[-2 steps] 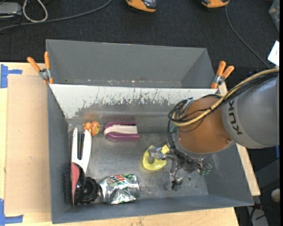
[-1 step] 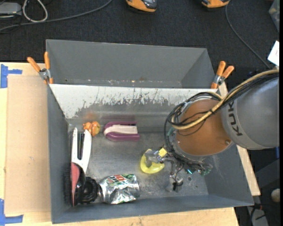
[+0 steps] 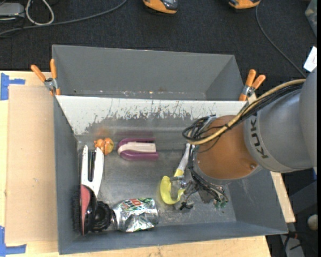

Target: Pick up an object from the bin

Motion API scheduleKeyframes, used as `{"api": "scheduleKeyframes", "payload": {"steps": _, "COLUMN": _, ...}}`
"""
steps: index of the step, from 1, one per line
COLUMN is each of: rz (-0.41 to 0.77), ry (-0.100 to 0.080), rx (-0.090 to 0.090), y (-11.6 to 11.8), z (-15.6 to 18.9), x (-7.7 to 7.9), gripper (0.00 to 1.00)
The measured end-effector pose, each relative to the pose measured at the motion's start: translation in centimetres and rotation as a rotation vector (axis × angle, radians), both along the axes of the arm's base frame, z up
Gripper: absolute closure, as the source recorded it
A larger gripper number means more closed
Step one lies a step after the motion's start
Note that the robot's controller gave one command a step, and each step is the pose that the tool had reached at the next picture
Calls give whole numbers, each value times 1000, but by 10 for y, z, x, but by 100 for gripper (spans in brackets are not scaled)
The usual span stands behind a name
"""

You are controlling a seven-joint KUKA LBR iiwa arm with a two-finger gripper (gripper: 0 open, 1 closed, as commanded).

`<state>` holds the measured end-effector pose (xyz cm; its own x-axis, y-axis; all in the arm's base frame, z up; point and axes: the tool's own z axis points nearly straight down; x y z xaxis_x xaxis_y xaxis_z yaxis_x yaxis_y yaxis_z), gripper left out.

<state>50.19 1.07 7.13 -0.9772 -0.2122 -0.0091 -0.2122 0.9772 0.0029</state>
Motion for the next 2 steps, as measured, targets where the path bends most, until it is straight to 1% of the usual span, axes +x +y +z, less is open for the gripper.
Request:
{"api": "scheduleKeyframes", "payload": {"steps": 1, "rz": 1, "ry": 0, "rx": 0, "y": 0, "z": 0, "x": 0, "gripper": 100}}
{"api": "scheduleKeyframes", "payload": {"steps": 2, "rz": 2, "ry": 1, "rx": 0, "y": -6, "z": 45, "x": 1, "gripper": 100}}
